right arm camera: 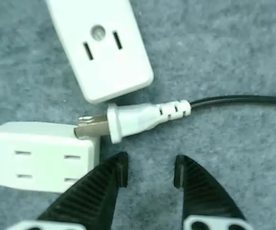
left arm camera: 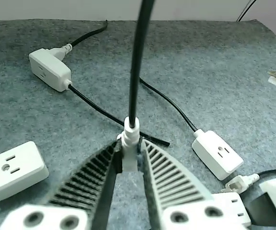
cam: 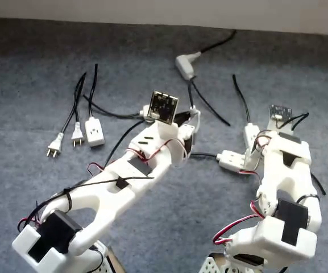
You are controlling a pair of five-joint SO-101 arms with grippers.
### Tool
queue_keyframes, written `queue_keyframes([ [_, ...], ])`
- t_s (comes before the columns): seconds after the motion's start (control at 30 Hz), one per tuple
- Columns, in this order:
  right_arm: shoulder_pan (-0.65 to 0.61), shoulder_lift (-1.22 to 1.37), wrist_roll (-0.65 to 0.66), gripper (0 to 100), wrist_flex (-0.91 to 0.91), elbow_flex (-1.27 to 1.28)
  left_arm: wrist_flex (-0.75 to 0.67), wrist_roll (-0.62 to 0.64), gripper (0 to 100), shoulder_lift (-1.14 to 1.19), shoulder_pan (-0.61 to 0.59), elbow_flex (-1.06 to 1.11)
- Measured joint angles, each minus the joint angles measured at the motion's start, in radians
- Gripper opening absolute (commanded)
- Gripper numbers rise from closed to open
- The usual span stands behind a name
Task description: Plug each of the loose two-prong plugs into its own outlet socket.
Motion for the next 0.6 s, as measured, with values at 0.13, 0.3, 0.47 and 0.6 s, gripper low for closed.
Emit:
queue_keyframes([
  [0.13,-0.051,0.006,-0.014,16.6,0.005,-0.015,0.0,0.0,1,0.0,0.0,0.0],
  [0.3,-0.152,-0.002,-0.025,16.6,0.003,-0.02,0.0,0.0,1,0.0,0.0,0.0],
  [0.47,-0.253,-0.002,-0.051,16.6,0.002,-0.028,0.0,0.0,1,0.0,-0.017,0.0],
  [0.6,-0.318,-0.002,-0.086,16.6,0.002,-0.029,0.0,0.0,1,0.0,-0.066,0.0],
])
